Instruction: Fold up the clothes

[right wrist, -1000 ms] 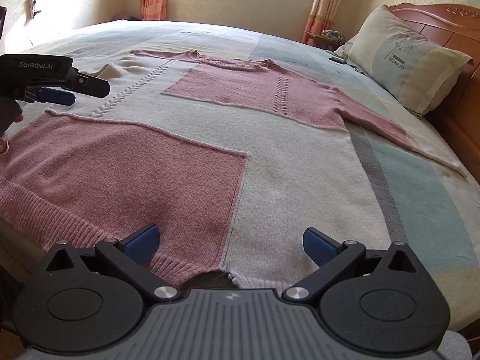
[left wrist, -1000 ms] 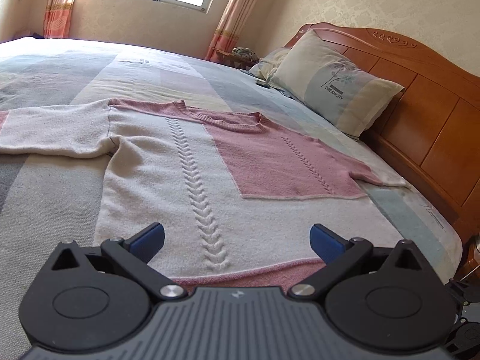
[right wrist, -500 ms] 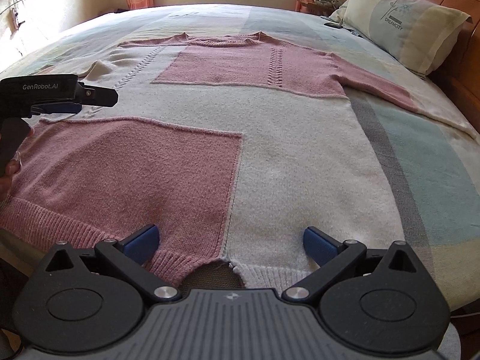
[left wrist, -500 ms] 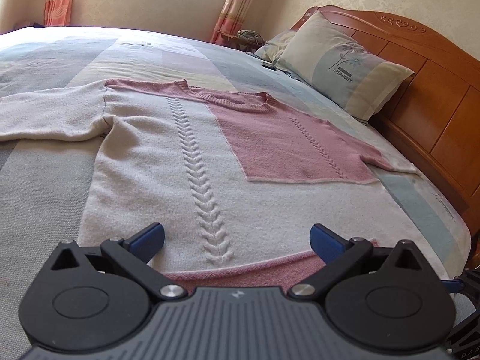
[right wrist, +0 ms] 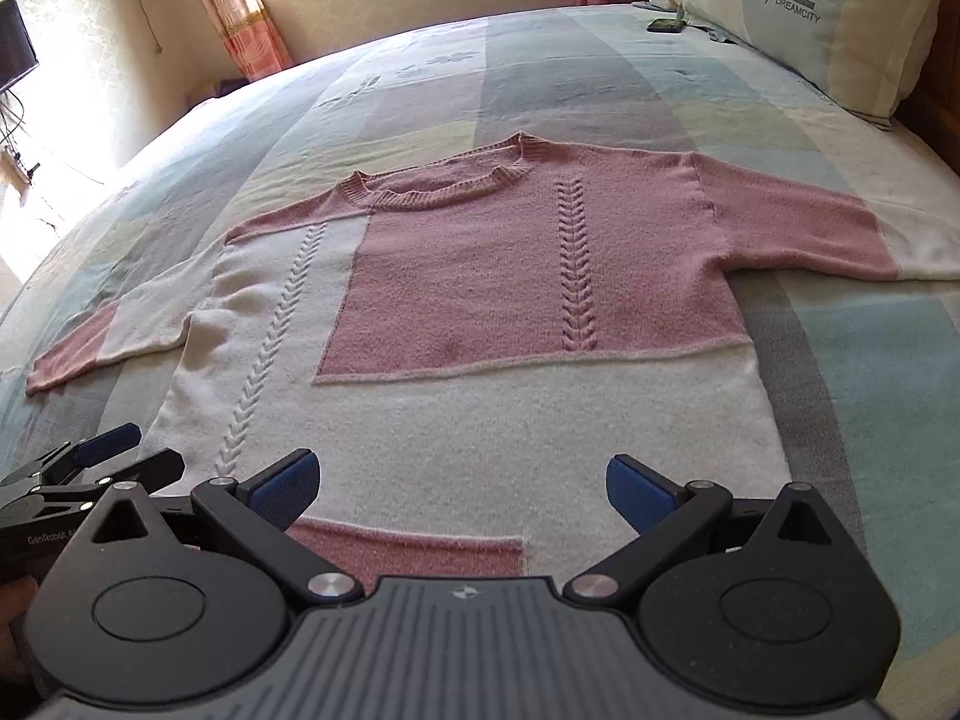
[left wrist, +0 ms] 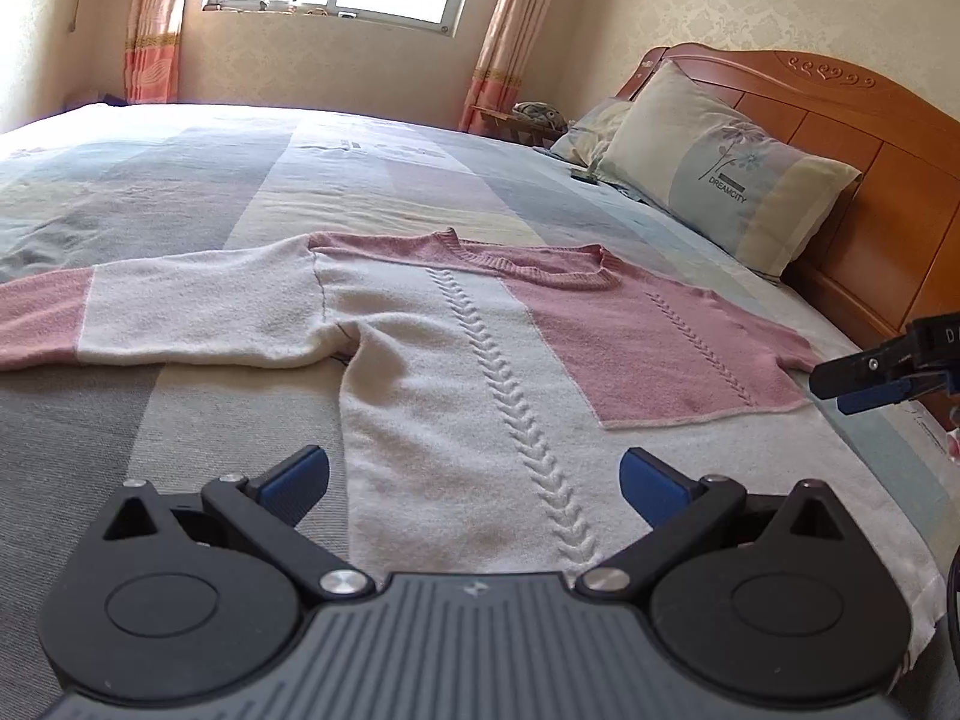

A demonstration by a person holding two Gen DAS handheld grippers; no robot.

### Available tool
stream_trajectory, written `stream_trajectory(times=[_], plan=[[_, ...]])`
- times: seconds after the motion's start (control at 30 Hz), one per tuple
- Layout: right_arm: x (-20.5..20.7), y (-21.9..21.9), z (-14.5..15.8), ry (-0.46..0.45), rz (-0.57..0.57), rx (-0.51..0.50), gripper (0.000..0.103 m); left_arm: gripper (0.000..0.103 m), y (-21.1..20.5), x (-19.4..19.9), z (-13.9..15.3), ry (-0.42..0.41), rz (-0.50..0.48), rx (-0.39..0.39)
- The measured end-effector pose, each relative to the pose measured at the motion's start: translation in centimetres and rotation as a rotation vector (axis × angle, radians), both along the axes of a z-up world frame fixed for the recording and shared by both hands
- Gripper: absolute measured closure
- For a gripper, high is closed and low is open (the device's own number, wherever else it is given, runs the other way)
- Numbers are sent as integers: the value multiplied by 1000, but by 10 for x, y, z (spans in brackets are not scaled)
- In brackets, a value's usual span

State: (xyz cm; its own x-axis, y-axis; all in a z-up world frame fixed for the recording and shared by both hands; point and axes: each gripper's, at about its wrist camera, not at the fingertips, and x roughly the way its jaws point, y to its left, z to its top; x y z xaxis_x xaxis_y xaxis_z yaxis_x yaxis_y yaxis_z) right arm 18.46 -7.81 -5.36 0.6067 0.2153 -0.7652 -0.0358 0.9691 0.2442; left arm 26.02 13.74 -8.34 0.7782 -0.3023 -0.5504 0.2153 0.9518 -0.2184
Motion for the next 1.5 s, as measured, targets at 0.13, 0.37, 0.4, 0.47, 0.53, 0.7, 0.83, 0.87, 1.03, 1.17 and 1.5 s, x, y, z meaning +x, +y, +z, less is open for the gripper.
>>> stream_trajectory(times=[0.13, 0.37, 0.4, 0.47, 0.53, 0.7, 0.83, 0.87, 1.03, 1.17, 1.5], plan=[[60, 28, 3, 31, 62, 56, 0, 1, 34, 14, -2, -4, -22, 53], [156, 124, -19, 107, 177, -73, 0, 1, 69, 31, -1, 27, -141, 27], [166, 137, -23, 110, 191, -95, 0, 1, 70, 33, -5, 53, -162, 52], [185, 161, -32, 122, 218, -128, 0, 1, 74, 37, -12, 104, -203, 101], [200, 180, -42, 143, 239, -143, 0, 1, 79, 39, -19, 140, -227, 141], [230, 209, -70, 140, 255, -196, 0, 1, 105, 37, -22, 128, -248, 49], [253, 213, -76, 67, 219, -222, 0, 1, 109, 38, -17, 127, -215, 57], [258, 213, -75, 62, 213, -217, 0, 1, 110, 37, -16, 126, -212, 60], [248, 215, -56, 58, 253, -180, 0, 1, 122, 31, -13, 136, -175, 86], [234, 241, -47, 39, 364, -189, 0, 1, 139, 29, -14, 154, -111, 93], [187, 262, -47, 104, 441, -64, 0, 1, 177, 19, -3, 110, -4, 12]])
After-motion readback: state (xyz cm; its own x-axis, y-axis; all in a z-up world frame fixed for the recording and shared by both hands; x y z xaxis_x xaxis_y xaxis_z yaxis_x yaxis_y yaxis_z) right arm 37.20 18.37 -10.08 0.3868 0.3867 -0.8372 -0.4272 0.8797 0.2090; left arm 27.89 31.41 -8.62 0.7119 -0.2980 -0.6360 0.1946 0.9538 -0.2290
